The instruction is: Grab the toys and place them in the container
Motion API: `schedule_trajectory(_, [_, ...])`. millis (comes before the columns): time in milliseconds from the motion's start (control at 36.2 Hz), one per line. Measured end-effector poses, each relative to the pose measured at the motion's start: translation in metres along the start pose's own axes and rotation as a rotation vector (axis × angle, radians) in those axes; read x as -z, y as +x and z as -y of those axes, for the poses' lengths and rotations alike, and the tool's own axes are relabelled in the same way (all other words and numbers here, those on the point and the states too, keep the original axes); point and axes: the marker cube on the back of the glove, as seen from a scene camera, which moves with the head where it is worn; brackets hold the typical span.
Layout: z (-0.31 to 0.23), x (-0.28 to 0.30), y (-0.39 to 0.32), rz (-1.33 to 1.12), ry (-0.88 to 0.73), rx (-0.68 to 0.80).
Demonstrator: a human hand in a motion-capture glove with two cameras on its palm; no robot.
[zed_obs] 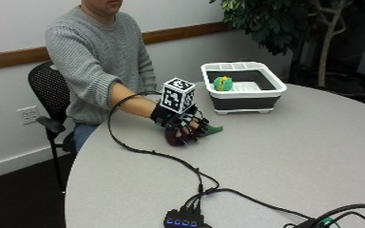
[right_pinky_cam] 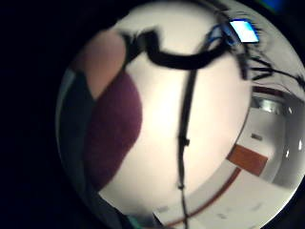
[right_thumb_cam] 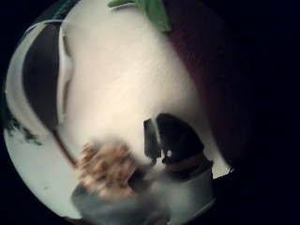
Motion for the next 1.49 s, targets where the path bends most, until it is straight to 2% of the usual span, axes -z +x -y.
schedule_trajectory(387, [-0.005,0.009,0.003,-0.028,0.217,0.007])
schedule_trajectory(470, [-0.006,0.04,0.007,0.078,0.271,0.009])
schedule_trajectory(580, [-0.013,0.113,0.02,0.213,0.398,0.023])
schedule_trajectory(746, [-0.026,0.19,0.028,0.207,0.514,0.068])
schedule_trajectory(939, [-0.022,0.213,0.005,0.18,0.488,0.111])
schedule_trajectory(1133, [0.003,0.22,-0.091,0.232,0.423,0.212])
schedule_trajectory(1243, [0.015,0.224,-0.148,0.129,0.41,0.297])
schedule_trajectory(1326, [0.026,0.228,-0.178,0.036,0.415,0.317])
schedule_trajectory(1492, [0.038,0.229,-0.214,0.121,0.341,0.335])
